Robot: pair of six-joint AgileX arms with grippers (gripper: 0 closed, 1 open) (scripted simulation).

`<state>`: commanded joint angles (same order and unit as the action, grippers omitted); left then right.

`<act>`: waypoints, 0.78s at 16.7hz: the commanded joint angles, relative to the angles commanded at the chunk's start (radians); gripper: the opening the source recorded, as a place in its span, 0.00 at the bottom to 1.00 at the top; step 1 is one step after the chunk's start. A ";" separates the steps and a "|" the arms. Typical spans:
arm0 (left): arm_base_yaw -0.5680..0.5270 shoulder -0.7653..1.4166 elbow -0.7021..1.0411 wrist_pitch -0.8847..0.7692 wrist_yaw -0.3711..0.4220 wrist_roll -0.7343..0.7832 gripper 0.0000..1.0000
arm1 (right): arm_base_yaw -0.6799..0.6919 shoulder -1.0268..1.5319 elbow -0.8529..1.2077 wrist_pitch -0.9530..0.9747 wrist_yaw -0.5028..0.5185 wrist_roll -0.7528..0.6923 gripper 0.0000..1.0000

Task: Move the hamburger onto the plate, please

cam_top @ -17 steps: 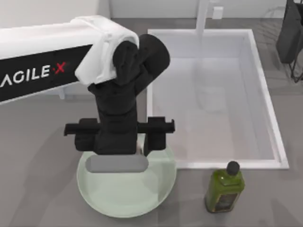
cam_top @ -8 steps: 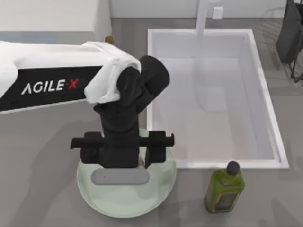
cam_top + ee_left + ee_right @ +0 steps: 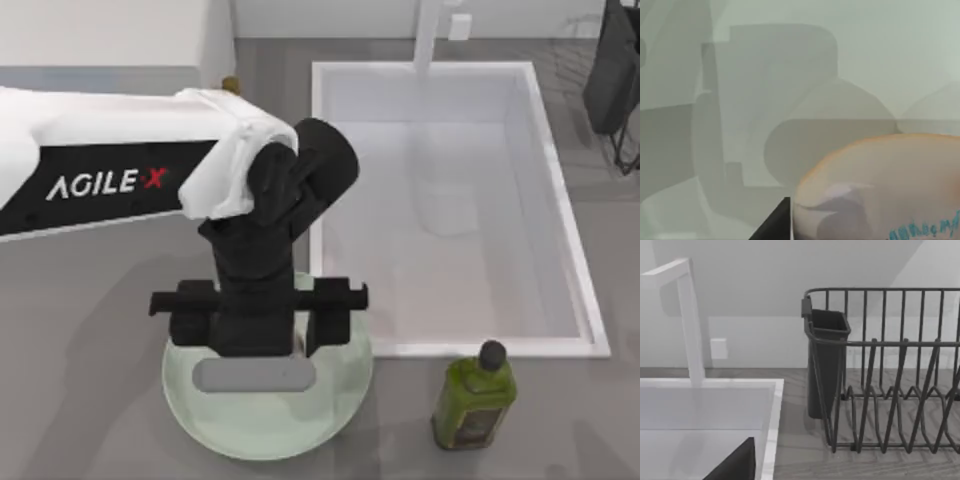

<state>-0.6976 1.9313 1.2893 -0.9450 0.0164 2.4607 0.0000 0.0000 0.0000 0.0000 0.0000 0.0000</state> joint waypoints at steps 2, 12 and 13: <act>0.000 0.000 0.000 0.000 0.000 0.000 0.60 | 0.000 0.000 0.000 0.000 0.000 0.000 1.00; 0.000 0.000 0.000 0.000 0.000 0.000 1.00 | 0.000 0.000 0.000 0.000 0.000 0.000 1.00; 0.000 0.000 0.000 0.000 0.000 0.000 1.00 | 0.000 0.000 0.000 0.000 0.000 0.000 1.00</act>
